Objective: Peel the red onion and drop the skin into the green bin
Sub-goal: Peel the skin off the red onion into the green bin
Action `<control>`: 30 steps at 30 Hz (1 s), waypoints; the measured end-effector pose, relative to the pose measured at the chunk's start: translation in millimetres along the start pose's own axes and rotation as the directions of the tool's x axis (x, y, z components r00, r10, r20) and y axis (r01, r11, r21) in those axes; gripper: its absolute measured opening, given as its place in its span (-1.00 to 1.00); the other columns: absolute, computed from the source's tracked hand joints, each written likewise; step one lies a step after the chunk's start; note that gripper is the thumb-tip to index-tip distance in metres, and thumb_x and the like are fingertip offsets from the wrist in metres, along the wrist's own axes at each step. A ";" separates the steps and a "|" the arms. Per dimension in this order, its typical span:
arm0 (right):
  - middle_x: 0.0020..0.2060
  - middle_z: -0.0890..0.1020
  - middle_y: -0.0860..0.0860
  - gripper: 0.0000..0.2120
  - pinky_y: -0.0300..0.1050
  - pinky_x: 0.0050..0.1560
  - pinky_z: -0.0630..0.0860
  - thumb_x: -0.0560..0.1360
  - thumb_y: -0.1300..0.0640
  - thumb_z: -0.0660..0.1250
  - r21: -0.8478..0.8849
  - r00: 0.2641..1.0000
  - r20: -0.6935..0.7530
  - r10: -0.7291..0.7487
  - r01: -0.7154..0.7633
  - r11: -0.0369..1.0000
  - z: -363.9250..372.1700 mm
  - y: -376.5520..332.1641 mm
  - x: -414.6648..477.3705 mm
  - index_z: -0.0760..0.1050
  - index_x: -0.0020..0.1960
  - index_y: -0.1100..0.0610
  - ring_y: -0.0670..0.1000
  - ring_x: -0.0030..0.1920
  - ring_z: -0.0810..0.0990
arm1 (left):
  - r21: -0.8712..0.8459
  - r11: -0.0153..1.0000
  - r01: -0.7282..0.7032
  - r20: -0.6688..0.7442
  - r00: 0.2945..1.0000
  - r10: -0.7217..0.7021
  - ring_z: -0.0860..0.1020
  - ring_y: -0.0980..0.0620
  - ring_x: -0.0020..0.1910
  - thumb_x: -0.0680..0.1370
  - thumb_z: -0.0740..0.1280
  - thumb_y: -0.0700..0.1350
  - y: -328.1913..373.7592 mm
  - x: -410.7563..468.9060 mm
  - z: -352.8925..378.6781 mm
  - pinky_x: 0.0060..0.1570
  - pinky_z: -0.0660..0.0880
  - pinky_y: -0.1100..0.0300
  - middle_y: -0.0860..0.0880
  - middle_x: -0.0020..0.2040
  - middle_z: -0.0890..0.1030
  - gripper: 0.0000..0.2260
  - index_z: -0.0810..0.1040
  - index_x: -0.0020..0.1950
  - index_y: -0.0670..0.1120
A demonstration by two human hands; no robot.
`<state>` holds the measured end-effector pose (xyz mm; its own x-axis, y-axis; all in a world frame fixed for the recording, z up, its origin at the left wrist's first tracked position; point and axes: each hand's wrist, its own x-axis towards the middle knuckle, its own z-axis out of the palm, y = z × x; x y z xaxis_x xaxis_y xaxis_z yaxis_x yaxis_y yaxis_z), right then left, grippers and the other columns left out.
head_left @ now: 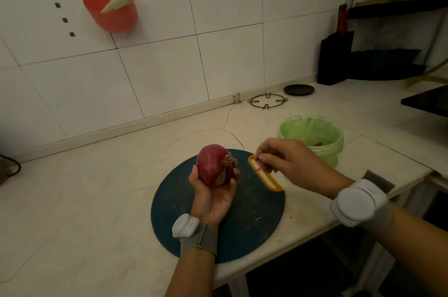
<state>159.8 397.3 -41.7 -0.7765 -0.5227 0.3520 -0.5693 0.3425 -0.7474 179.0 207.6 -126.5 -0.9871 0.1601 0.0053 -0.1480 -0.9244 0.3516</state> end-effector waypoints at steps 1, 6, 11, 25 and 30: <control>-0.29 0.60 -0.08 -0.89 -0.43 -0.24 0.47 0.52 0.22 0.27 -0.054 0.997 -0.082 -0.001 -0.003 0.999 -7.6 0.1 1.4 0.52 -0.09 0.03 -0.21 -0.29 0.58 | 0.005 1.000 0.009 0.010 1.000 -0.009 0.61 -0.08 -0.12 0.05 0.66 0.05 0.3 -0.2 0.2 -0.33 0.61 0.20 -0.21 0.10 0.55 -0.12 0.44 0.29 -0.17; -0.24 0.62 -0.10 -0.89 -0.40 -0.13 0.44 0.51 0.13 0.31 -0.300 0.899 -0.437 0.007 -0.153 0.941 -56.0 14.2 10.3 0.59 -0.01 0.05 -0.22 -0.20 0.55 | 0.107 0.993 0.043 0.050 0.998 -0.049 0.59 -0.09 -0.06 0.09 0.64 0.05 -0.3 -1.1 0.6 -0.32 0.60 0.21 -0.20 0.17 0.52 -0.08 0.36 0.37 -0.11; -0.07 0.66 0.04 -0.82 -0.14 -0.08 0.43 0.53 0.09 0.29 -0.464 0.906 -0.401 0.140 -0.332 0.822 -70.9 43.6 18.1 0.64 0.01 0.12 0.00 -0.11 0.55 | 0.210 0.976 0.053 0.066 0.996 -0.068 0.61 -0.11 -0.07 0.04 0.65 0.05 -1.6 -0.5 0.6 -0.34 0.58 0.22 -0.19 0.17 0.53 -0.06 0.37 0.35 -0.09; 0.00 0.58 -0.16 -0.68 -0.45 -0.08 0.43 0.37 0.04 0.45 -0.290 0.976 0.028 -0.215 0.213 0.933 -9.1 -15.4 7.4 0.31 -0.11 -0.19 -0.23 -0.07 0.52 | 0.259 0.966 -0.017 -0.004 1.000 0.019 0.63 -0.19 -0.07 -0.13 0.70 -0.09 -2.7 -1.5 2.5 -0.27 0.62 0.08 -0.25 -0.03 0.66 -0.14 0.52 0.13 -0.11; -0.02 0.52 -0.02 -0.67 -0.11 -0.05 0.52 0.39 0.06 0.45 -0.358 0.932 0.173 -0.319 0.361 0.861 18.1 -15.6 9.5 0.29 -0.04 -0.06 -0.05 -0.05 0.50 | 0.290 0.955 -0.056 0.013 0.998 0.055 0.65 -0.17 -0.01 -0.06 0.70 -0.10 -3.1 -3.1 4.0 -0.12 0.62 -0.02 -0.23 0.01 0.66 -0.23 0.58 0.12 -0.12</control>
<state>166.1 372.9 -37.0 -0.4951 -0.7313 0.4692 -0.8675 0.3853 -0.3148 182.7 211.3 -123.8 -0.9929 0.1135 0.0367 -0.0681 -0.7919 0.6068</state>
